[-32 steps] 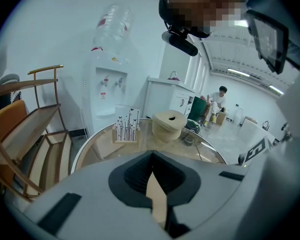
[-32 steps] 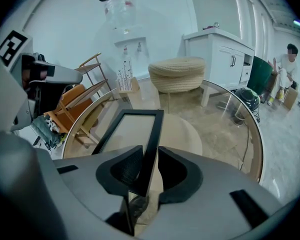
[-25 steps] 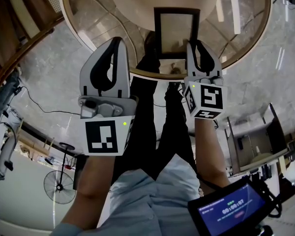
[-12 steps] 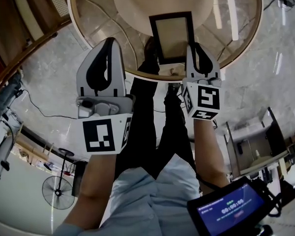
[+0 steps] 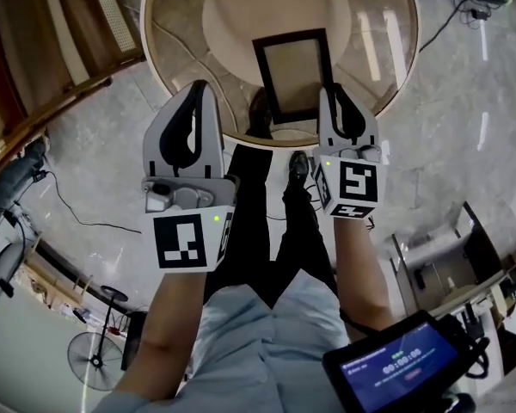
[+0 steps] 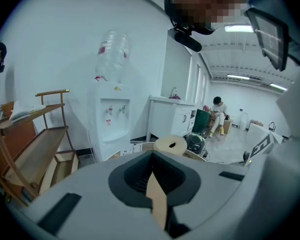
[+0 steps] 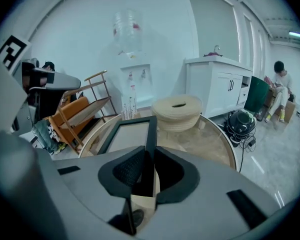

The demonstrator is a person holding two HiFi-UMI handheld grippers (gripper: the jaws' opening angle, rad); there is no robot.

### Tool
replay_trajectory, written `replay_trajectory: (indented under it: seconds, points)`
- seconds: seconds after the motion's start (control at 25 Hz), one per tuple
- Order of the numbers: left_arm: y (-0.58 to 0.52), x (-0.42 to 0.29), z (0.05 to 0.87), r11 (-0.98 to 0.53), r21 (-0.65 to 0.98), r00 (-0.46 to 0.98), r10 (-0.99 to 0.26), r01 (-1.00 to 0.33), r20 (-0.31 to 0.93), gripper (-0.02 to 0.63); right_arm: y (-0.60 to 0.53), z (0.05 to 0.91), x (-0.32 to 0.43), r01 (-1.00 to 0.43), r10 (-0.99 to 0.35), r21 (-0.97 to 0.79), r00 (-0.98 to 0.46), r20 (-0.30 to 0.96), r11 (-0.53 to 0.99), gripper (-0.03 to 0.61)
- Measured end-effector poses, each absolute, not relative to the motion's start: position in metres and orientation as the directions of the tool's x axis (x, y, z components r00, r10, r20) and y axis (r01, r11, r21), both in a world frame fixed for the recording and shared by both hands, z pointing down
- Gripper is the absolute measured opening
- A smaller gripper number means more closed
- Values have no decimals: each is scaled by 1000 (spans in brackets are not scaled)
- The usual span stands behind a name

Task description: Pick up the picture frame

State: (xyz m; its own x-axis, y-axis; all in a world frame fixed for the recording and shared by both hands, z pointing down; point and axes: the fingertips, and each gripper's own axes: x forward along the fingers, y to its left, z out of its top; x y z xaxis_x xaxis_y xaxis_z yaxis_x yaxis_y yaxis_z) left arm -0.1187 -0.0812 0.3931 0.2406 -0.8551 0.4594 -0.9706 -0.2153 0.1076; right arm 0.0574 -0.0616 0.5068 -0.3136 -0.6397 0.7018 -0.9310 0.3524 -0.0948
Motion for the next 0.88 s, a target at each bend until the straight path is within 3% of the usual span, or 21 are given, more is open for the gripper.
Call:
replay_trajectory:
  seconds: [0.56, 0.88]
  points:
    - [-48, -92, 236, -212, 76, 224, -938, -974, 265, 11, -54, 325, 55, -910, -776, -47, -377, 506, 411, 78]
    - [-16, -71, 135, -195, 35, 197, -975, -980, 104, 11, -31, 202, 63, -897, -847, 5, -415, 333, 442, 78]
